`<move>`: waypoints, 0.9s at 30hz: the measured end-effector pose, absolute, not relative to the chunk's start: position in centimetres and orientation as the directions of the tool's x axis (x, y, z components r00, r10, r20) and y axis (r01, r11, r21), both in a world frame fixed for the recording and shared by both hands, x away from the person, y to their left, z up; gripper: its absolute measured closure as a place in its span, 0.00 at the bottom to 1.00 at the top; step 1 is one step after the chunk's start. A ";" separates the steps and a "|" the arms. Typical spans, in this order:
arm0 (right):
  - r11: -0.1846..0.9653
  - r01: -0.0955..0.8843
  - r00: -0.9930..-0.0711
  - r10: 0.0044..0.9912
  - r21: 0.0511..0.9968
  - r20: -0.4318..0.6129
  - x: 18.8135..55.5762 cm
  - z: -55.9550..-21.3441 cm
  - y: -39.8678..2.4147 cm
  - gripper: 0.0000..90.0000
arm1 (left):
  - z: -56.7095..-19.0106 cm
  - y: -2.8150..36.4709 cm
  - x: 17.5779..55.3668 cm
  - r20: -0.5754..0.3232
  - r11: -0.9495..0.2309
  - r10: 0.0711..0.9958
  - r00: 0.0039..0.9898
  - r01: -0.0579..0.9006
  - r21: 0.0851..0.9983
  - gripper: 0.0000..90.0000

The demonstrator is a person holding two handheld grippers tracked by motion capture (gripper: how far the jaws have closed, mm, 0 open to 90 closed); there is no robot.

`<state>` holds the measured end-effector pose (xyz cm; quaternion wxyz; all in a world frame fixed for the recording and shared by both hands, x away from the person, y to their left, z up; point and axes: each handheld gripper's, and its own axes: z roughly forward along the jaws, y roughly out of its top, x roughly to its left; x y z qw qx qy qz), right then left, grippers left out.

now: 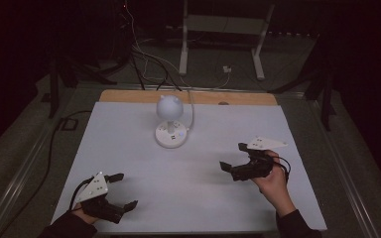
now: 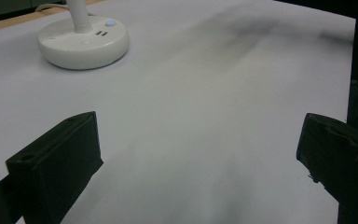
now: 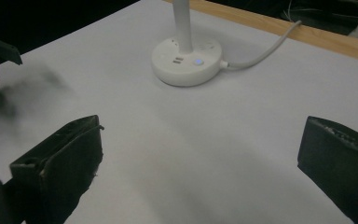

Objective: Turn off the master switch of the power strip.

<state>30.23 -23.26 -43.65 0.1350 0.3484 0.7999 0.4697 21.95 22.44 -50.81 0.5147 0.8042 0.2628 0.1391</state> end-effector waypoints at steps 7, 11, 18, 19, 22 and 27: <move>0.326 0.422 -0.727 0.679 0.846 0.101 31.2 -43.3 -22.3 0.00 | -50.8 22.5 21.9 -0.047 -0.331 0.565 0.824 0.278 0.902 0.00; 0.327 0.420 -0.730 0.676 0.846 0.102 31.7 -43.2 -21.9 0.00 | -50.8 22.5 21.9 -0.046 -0.330 0.565 0.824 0.277 0.902 0.00; 0.323 0.421 -0.731 0.675 0.847 0.106 32.7 -43.0 -21.3 0.00 | -50.8 22.5 21.9 -0.047 -0.329 0.565 0.824 0.277 0.903 0.00; 0.323 0.419 -0.731 0.674 0.849 0.105 32.8 -43.0 -21.2 0.00 | -50.8 22.5 21.9 -0.047 -0.328 0.565 0.824 0.277 0.903 0.00; 0.320 0.419 -0.735 0.669 0.850 0.110 33.3 -42.8 -20.8 0.00 | -50.8 22.5 21.9 -0.047 -0.328 0.565 0.824 0.277 0.903 0.00; 0.326 0.416 -0.741 0.662 0.849 0.108 34.0 -42.8 -20.0 0.00 | -50.7 22.5 21.9 -0.048 -0.327 0.563 0.825 0.276 0.904 0.00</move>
